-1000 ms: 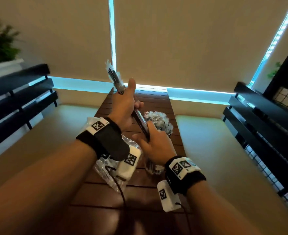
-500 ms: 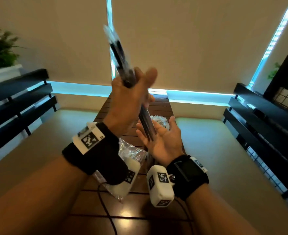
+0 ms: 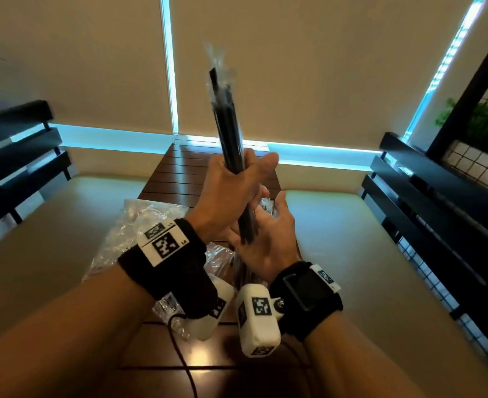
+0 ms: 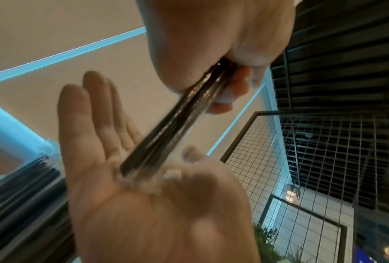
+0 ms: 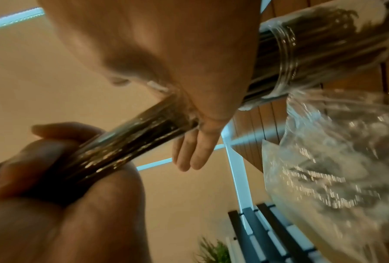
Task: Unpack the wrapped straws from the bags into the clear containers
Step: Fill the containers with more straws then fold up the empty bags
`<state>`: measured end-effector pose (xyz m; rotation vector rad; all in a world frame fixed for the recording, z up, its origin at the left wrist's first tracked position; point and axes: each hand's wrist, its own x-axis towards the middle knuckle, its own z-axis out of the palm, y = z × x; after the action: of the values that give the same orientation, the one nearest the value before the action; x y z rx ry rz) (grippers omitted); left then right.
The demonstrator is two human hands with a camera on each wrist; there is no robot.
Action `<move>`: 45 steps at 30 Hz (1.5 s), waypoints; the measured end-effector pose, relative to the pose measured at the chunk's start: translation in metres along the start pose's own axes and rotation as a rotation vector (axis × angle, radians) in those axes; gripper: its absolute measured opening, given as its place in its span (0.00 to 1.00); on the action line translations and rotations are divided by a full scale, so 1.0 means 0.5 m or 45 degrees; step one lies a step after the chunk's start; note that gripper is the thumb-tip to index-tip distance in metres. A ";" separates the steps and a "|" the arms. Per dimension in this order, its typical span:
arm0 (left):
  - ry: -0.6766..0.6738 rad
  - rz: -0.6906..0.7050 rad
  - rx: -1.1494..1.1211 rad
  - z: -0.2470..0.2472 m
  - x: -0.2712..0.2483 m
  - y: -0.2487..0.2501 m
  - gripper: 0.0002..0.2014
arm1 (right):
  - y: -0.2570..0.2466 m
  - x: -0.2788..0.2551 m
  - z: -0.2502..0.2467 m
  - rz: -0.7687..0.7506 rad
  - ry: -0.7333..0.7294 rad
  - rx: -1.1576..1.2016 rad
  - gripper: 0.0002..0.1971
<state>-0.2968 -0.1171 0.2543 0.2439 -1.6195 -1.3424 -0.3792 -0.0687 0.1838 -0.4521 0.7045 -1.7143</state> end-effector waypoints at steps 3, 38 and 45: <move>0.048 0.001 -0.007 -0.017 0.016 -0.014 0.24 | -0.020 0.001 -0.028 -0.263 0.213 -0.447 0.23; -0.020 -0.178 0.874 -0.053 -0.044 -0.297 0.39 | 0.067 0.084 -0.268 -0.360 0.372 -1.615 0.25; -0.255 0.390 1.043 -0.037 0.045 -0.184 0.38 | 0.072 0.093 -0.259 -0.426 0.393 -1.650 0.27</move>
<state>-0.3311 -0.1781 0.1881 0.3319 -2.2113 -0.4292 -0.4466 -0.0907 0.0602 -1.2394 2.0507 -1.4259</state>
